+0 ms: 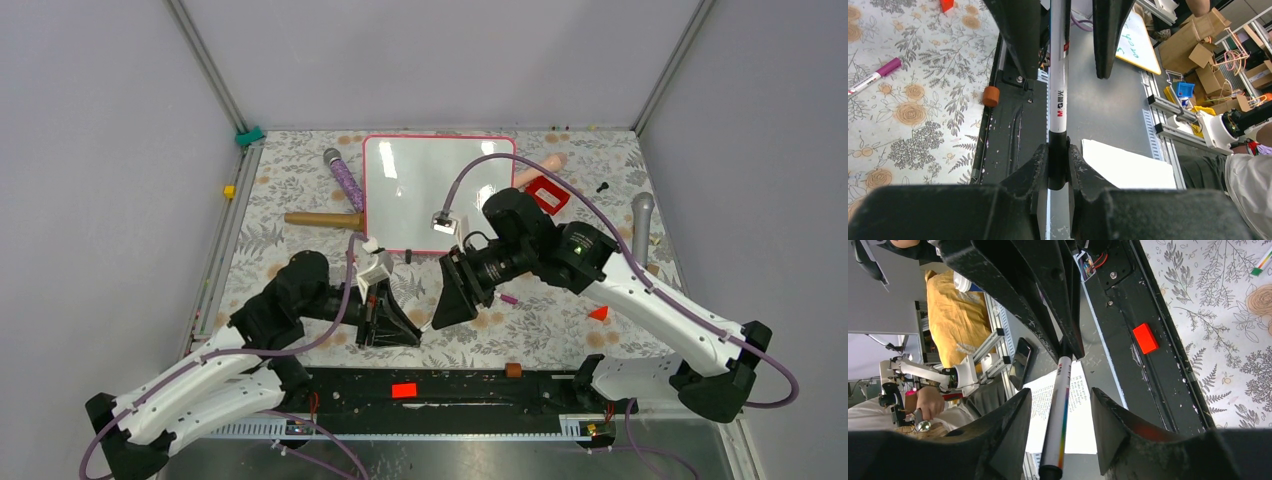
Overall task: Write a sentence on the whiteboard
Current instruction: Open the pen cap from the whiteboard marker.
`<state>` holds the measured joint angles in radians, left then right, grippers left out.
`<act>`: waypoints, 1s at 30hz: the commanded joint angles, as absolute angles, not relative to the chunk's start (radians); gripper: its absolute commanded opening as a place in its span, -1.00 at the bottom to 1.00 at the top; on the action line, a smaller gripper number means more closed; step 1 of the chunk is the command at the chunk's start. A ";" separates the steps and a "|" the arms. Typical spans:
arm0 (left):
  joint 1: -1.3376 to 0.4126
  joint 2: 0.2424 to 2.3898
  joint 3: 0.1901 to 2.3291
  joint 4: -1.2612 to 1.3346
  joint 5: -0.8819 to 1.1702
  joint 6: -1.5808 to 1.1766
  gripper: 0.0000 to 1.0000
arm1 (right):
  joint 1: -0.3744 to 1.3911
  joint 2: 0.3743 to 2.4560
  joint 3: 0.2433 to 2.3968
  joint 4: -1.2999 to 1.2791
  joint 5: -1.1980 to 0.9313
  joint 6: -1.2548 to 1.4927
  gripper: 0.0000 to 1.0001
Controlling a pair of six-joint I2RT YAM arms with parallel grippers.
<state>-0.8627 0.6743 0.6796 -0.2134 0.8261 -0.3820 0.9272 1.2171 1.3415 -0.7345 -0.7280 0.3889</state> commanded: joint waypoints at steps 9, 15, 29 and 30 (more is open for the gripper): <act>-0.883 0.748 0.762 -0.207 0.863 -0.351 -1.00 | 0.941 1.268 1.352 -0.722 -0.763 0.373 -0.05; -0.890 0.788 0.790 -0.249 0.857 -0.331 -1.00 | 0.949 1.289 1.359 -0.760 -0.761 0.339 -0.11; -0.893 0.795 0.799 -0.279 0.860 -0.302 -1.00 | 0.947 1.324 1.396 -0.898 -0.717 0.220 0.51; -0.894 0.795 0.796 -0.279 0.860 -0.303 -1.00 | 0.944 1.326 1.400 -0.897 -0.722 0.222 0.49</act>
